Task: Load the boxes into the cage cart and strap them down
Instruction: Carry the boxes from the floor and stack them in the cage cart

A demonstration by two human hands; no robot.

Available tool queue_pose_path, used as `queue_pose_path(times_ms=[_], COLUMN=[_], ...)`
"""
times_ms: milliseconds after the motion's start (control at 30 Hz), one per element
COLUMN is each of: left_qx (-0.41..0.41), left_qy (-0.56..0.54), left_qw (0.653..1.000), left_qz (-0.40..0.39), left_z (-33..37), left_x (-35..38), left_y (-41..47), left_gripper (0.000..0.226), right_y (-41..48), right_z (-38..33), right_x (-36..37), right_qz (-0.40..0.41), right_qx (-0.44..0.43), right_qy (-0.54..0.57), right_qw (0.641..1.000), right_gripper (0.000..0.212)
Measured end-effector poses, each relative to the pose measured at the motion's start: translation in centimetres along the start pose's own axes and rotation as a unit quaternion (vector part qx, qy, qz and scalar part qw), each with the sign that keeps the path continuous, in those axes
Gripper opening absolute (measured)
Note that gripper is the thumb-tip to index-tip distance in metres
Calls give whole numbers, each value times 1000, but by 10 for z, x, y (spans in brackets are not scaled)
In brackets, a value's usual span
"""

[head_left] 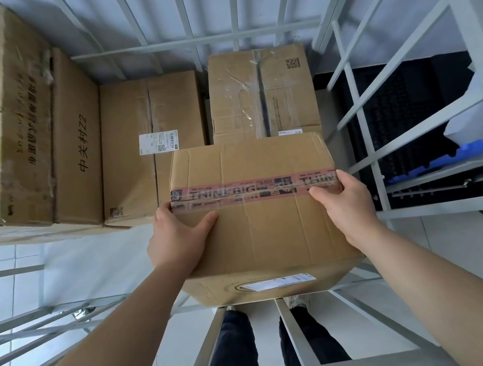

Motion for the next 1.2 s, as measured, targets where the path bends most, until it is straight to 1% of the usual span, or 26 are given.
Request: queue_pose_path(times_ms=[133,233,367,533,600,733,867,933,1033,1100,1200], left_qx=[-1,-4,-22,-41,-42,-36,-26,-24,-41,-54,-50], left_qy=[10,17,57,120,130,132,152,159,169,171,158], left_qw=[1000,1000,998,992,991,991,988,987,984,983,986], left_qz=[-7,-13,-20,-17,-9,-5,-1,-9,-29,-31,-8], left_z=[-3,-13,-37,-86,-103,-126,-143,-153,-169,-177,-176], left_x=[-2,-22,-60,-89,-95,-105,-131,-143,-146,-142,-135], left_y=[5,19,50,77,88,110,128,135,142,145,157], left_gripper=[88,91,95,88,88,86,85,80,74,76,80], right_y=[-1,-9,-7,-16,-19,-25,-41,-47,-43,-35,-23], right_z=[-3,-12,-36,-50,-55,-65,-75,-79,-86,-90,-91], right_x=[5,21,69,139,161,187,217,232,251,258,264], right_qz=[-9,-41,-87,-127,-125,-92,-68,-71,-101,-109,-82], right_qx=[-4,-10,4,20,19,18,11,12,22,31,22], right_qy=[-14,-24,-28,-20,-23,-36,-45,-55,-65,-59,-55], right_qw=[1000,999,996,991,992,995,997,996,993,992,995], right_gripper=[19,24,28,31,31,29,30,32,30,28,24])
Point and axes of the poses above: each hand's wrist, its own y-axis towards the middle knuckle, its own x-axis out of the palm, z = x × y, the point moved 6 cm from there along y, towards the middle knuckle, and after that the axes turned 1 degree about x, right-handed, at the moved point
